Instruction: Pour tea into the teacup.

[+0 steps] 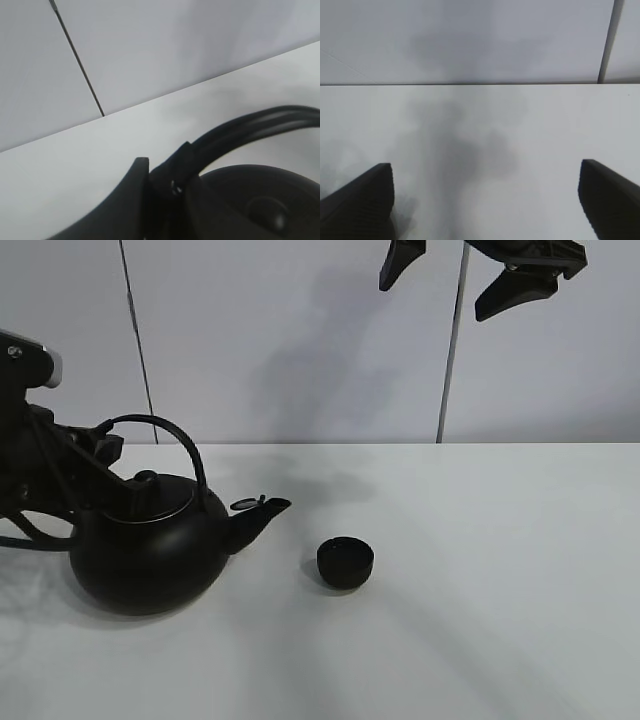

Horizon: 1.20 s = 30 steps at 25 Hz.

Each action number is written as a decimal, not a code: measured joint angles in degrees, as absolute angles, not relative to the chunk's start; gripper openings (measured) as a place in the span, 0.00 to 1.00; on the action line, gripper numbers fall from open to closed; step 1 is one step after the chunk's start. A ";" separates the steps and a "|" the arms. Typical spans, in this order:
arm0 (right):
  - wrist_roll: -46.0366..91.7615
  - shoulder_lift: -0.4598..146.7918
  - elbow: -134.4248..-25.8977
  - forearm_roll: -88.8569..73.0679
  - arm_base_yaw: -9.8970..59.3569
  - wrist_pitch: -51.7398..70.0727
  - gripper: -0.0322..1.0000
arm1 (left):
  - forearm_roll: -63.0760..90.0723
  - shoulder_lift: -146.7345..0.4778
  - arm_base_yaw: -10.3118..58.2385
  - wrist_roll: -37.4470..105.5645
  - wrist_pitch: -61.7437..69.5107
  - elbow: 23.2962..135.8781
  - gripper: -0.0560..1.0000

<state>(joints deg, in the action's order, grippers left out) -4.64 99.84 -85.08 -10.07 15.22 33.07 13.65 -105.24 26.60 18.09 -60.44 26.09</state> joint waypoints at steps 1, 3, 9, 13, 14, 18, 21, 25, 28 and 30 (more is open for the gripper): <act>-4.64 99.84 -85.08 -10.07 15.22 33.07 0.70 | 13.63 -105.24 26.60 18.09 -60.44 26.09 0.16; -4.64 99.84 -85.08 -10.07 15.22 33.07 0.70 | 13.47 -105.24 26.60 17.97 -60.44 26.09 0.16; -4.64 99.84 -85.08 -10.07 15.22 33.07 0.70 | 11.78 -105.24 26.60 15.69 -60.32 26.09 0.16; -4.64 99.84 -85.08 -10.07 15.22 33.07 0.70 | 8.10 -105.24 26.60 14.82 -60.42 26.09 0.18; -4.64 99.84 -85.08 -10.07 15.22 33.07 0.70 | 7.47 -105.24 26.60 14.61 -60.62 26.09 0.19; -4.64 99.84 -85.08 -10.07 15.22 33.07 0.70 | 7.00 -105.19 26.60 13.83 -63.46 25.15 0.27; -4.64 99.84 -85.08 -10.07 15.22 33.07 0.70 | 6.91 -105.09 26.60 13.64 -64.96 23.36 0.34; -4.64 99.84 -85.08 -10.07 15.22 33.07 0.70 | 6.66 -104.39 26.60 12.91 -65.09 20.31 0.37; -4.64 99.84 -85.08 -10.07 15.22 33.07 0.70 | 6.19 -101.82 26.60 10.00 -65.09 18.28 0.44; -4.64 99.84 -85.08 -10.07 15.22 33.07 0.70 | 5.97 -99.49 26.60 7.46 -65.14 16.88 0.52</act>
<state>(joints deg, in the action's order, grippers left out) -4.64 99.84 -85.08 -10.07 15.22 33.07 5.97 -99.49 26.60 7.46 -65.14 16.88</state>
